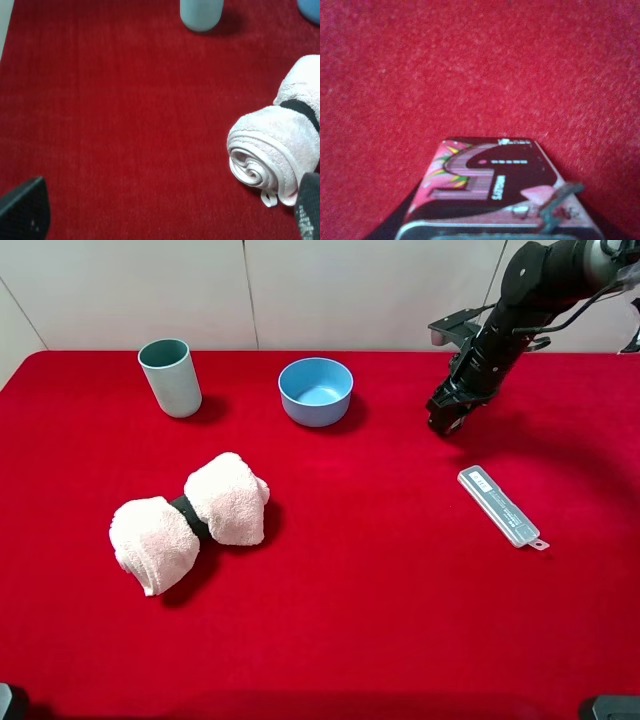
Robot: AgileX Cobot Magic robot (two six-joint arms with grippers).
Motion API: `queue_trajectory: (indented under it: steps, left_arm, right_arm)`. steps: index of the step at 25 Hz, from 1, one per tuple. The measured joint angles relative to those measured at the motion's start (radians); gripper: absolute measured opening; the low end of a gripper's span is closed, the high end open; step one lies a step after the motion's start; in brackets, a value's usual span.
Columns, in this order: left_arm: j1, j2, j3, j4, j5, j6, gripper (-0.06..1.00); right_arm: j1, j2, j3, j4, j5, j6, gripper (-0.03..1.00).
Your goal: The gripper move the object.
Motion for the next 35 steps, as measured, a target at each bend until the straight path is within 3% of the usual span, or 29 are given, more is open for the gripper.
queue_trajectory:
  steps: [12, 25, 35]
  left_arm:
    - [0.0, 0.0, 0.0, 0.0, 0.0, 0.0, 0.97]
    - [0.0, 0.0, 0.0, 0.0, 0.0, 0.0, 0.97]
    - [0.0, 0.0, 0.0, 0.0, 0.0, 0.0, 0.97]
  right_arm:
    - [0.0, -0.118, -0.001, 0.009, 0.138, 0.048, 0.33]
    - [0.009, -0.23, -0.001, 0.085, 0.29, 0.152, 0.33]
    - [0.192, -0.31, -0.001, 0.055, 0.315, 0.271, 0.33]
